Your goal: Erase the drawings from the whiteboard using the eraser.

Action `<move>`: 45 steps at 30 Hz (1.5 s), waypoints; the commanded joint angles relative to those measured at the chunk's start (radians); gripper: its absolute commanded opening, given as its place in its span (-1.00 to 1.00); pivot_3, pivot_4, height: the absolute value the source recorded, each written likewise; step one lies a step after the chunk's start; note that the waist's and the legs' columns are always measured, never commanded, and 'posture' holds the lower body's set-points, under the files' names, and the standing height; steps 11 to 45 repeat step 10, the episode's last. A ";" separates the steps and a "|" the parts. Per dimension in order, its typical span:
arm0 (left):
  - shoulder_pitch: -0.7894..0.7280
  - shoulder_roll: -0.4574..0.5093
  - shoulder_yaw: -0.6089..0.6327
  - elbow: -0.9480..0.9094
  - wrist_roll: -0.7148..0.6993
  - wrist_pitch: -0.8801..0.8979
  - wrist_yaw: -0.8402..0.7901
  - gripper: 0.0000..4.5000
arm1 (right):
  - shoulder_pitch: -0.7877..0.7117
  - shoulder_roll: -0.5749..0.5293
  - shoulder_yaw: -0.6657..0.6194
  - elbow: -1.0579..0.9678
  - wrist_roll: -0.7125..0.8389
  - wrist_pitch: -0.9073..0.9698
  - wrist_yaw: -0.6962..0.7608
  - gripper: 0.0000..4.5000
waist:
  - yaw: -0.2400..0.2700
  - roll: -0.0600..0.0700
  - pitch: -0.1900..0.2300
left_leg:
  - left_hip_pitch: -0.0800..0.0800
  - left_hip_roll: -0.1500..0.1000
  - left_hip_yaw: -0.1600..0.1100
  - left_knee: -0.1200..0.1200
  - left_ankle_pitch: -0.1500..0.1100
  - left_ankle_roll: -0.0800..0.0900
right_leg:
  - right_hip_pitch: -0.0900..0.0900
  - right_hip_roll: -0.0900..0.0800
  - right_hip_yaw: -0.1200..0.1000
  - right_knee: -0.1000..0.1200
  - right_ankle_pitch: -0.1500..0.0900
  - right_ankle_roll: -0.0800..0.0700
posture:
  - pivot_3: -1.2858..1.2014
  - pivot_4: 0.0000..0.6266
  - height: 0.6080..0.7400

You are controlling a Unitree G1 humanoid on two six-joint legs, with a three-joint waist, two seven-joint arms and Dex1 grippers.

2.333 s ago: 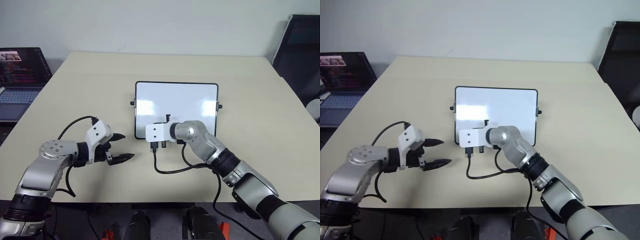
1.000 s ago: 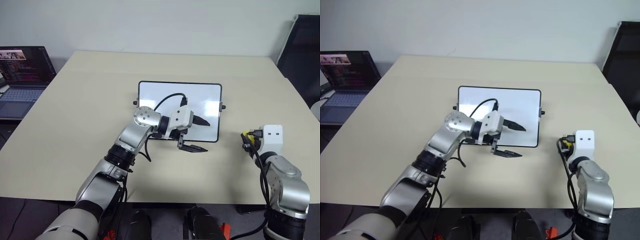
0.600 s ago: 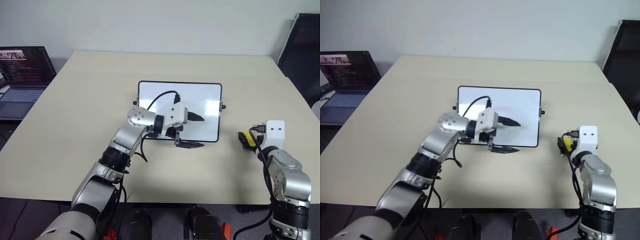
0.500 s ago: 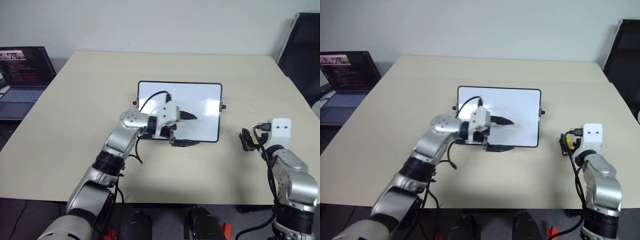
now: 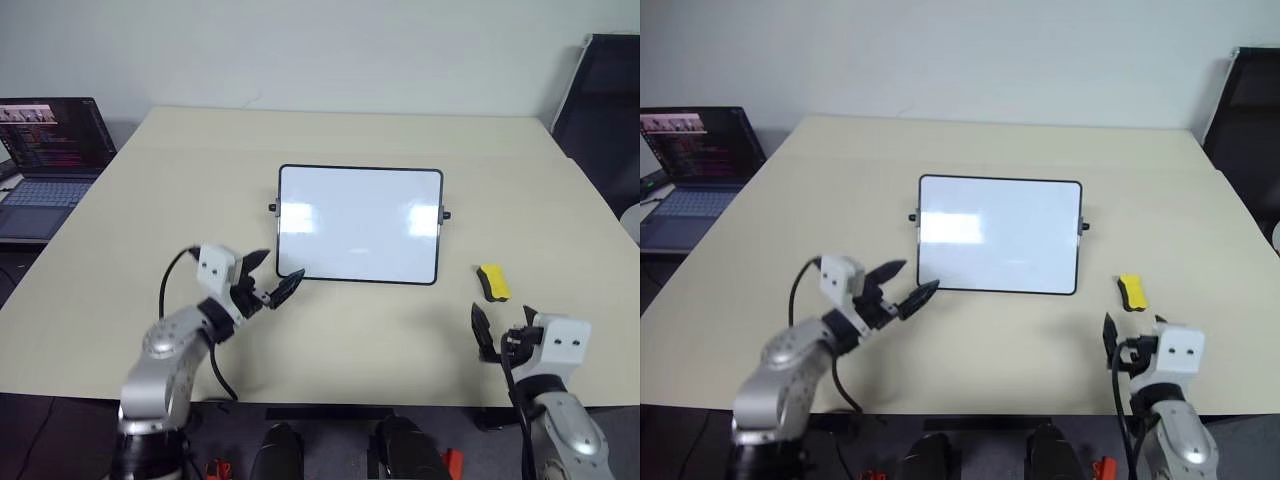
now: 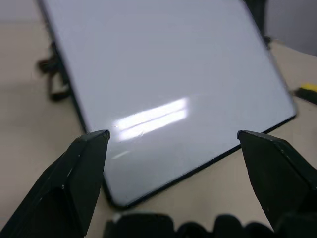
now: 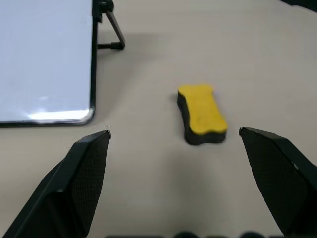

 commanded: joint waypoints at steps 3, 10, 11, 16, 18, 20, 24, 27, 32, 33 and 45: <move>0.010 0.006 0.057 -0.024 0.045 -0.041 0.128 1.00 | -0.036 -0.076 -0.083 0.080 0.073 -0.123 0.051 0.98 | 0.002 -0.002 0.001 | -0.001 -0.001 0.003 0.001 0.000 0.000 | -0.003 -0.003 0.001 -0.003 0.000 0.000 | 0.03 -0.52 1.00; 0.017 -0.005 0.067 0.002 0.065 -0.056 0.205 1.00 | -0.024 -0.128 -0.117 0.085 0.116 -0.089 0.050 0.98 | 0.002 -0.002 0.000 | 0.000 -0.003 0.006 0.001 -0.001 -0.001 | -0.003 -0.007 0.000 -0.005 0.000 0.000 | 0.03 -0.52 1.00; 0.017 -0.005 0.067 0.002 0.065 -0.056 0.205 1.00 | -0.024 -0.128 -0.117 0.085 0.116 -0.089 0.050 0.98 | 0.002 -0.002 0.000 | 0.000 -0.003 0.006 0.001 -0.001 -0.001 | -0.003 -0.007 0.000 -0.005 0.000 0.000 | 0.03 -0.52 1.00; 0.017 -0.005 0.067 0.002 0.065 -0.056 0.205 1.00 | -0.024 -0.128 -0.117 0.085 0.116 -0.089 0.050 0.98 | 0.002 -0.002 0.000 | 0.000 -0.003 0.006 0.001 -0.001 -0.001 | -0.003 -0.007 0.000 -0.005 0.000 0.000 | 0.03 -0.52 1.00; 0.017 -0.005 0.067 0.002 0.065 -0.056 0.205 1.00 | -0.024 -0.128 -0.117 0.085 0.116 -0.089 0.050 0.98 | 0.002 -0.002 0.000 | 0.000 -0.003 0.006 0.001 -0.001 -0.001 | -0.003 -0.007 0.000 -0.005 0.000 0.000 | 0.03 -0.52 1.00; 0.017 -0.005 0.067 0.002 0.065 -0.056 0.205 1.00 | -0.024 -0.128 -0.117 0.085 0.116 -0.089 0.050 0.98 | 0.002 -0.002 0.000 | 0.000 -0.003 0.006 0.001 -0.001 -0.001 | -0.003 -0.007 0.000 -0.005 0.000 0.000 | 0.03 -0.52 1.00; 0.017 -0.005 0.067 0.002 0.065 -0.056 0.205 1.00 | -0.024 -0.128 -0.117 0.085 0.116 -0.089 0.050 0.98 | 0.002 -0.002 0.000 | 0.000 -0.003 0.006 0.001 -0.001 -0.001 | -0.003 -0.007 0.000 -0.005 0.000 0.000 | 0.03 -0.52 1.00; 0.017 -0.005 0.067 0.002 0.065 -0.056 0.205 1.00 | -0.024 -0.128 -0.117 0.085 0.116 -0.089 0.050 0.98 | 0.002 -0.002 0.000 | 0.000 -0.003 0.006 0.001 -0.001 -0.001 | -0.003 -0.007 0.000 -0.005 0.000 0.000 | 0.03 -0.52 1.00; 0.017 -0.005 0.067 0.002 0.065 -0.056 0.205 1.00 | -0.024 -0.128 -0.117 0.085 0.116 -0.089 0.050 0.98 | 0.002 -0.002 0.000 | 0.000 -0.003 0.006 0.001 -0.001 -0.001 | -0.003 -0.007 0.000 -0.005 0.000 0.000 | 0.03 -0.52 1.00; 0.017 -0.005 0.067 0.002 0.065 -0.056 0.205 1.00 | -0.024 -0.128 -0.117 0.085 0.116 -0.089 0.050 0.98 | 0.002 -0.002 0.000 | 0.000 -0.003 0.006 0.001 -0.001 -0.001 | -0.003 -0.007 0.000 -0.005 0.000 0.000 | 0.03 -0.52 1.00; 0.017 -0.005 0.067 0.002 0.065 -0.056 0.205 1.00 | -0.024 -0.128 -0.117 0.085 0.116 -0.089 0.050 0.98 | 0.002 -0.002 0.000 | 0.000 -0.003 0.006 0.001 -0.001 -0.001 | -0.003 -0.007 0.000 -0.005 0.000 0.000 | 0.03 -0.52 1.00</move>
